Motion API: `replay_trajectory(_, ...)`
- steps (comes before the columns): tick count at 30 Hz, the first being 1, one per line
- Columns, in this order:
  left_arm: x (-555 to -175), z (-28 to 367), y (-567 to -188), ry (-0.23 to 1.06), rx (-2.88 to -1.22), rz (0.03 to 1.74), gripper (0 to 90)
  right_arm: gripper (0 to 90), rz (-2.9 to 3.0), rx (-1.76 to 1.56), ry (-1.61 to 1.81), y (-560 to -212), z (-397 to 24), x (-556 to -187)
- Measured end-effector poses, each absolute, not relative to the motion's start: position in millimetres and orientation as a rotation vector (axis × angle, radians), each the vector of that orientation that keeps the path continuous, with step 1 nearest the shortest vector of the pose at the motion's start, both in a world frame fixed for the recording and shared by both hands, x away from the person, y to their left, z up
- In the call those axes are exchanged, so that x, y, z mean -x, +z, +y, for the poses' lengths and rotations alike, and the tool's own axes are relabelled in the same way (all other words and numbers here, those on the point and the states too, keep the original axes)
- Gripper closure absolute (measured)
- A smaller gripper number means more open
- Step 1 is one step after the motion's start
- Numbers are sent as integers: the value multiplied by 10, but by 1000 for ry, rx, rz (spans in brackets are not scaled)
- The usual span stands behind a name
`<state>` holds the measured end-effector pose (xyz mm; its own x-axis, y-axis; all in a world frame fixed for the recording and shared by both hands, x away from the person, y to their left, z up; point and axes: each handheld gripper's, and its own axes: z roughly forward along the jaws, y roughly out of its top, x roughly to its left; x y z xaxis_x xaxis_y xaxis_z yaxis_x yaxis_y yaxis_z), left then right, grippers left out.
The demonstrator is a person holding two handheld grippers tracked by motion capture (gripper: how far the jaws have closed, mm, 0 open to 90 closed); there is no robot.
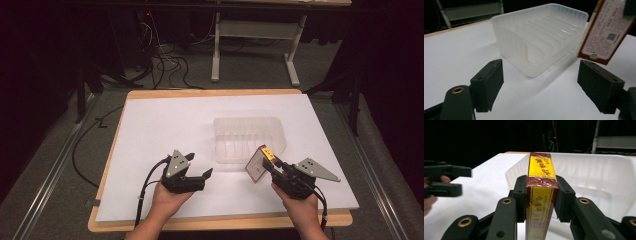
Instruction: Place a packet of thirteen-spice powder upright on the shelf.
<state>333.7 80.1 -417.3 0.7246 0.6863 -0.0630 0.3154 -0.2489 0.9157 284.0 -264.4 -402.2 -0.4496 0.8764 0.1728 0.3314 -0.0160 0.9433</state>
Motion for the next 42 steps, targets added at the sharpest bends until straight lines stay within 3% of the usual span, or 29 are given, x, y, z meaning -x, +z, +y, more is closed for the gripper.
replay_trajectory(18,-3374,1550,-4321,581,-1899,969,182,683,1660,-1303,1376,-3995,-2998,-2854)
replay_trajectory(42,-3361,1496,-4318,573,-1914,906,180,684,1518,-1322,1338,-3684,-3123,-3055)
